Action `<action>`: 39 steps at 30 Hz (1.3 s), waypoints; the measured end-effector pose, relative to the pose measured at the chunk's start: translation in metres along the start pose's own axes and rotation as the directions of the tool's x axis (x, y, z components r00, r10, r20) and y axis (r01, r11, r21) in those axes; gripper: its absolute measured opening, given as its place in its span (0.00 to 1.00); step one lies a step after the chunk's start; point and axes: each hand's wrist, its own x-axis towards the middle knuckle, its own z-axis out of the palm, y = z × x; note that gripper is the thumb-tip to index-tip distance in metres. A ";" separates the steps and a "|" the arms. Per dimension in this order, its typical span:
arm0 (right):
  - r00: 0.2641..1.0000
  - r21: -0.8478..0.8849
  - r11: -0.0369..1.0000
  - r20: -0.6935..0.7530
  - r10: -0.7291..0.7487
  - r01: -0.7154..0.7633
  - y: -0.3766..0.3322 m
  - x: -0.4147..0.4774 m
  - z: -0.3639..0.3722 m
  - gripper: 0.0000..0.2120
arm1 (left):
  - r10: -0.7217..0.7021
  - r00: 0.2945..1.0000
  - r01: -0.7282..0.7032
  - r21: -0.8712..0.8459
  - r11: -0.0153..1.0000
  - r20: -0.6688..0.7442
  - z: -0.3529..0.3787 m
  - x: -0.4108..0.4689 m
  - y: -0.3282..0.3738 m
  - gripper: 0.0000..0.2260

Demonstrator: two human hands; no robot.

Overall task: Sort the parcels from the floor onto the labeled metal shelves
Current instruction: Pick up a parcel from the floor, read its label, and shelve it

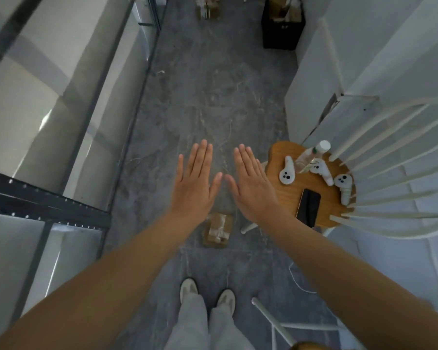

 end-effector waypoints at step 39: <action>0.645 0.414 0.501 0.387 0.659 -0.760 0.193 0.012 0.544 0.27 | -0.482 0.459 0.889 -0.389 0.243 0.746 0.548 -0.062 -0.141 0.25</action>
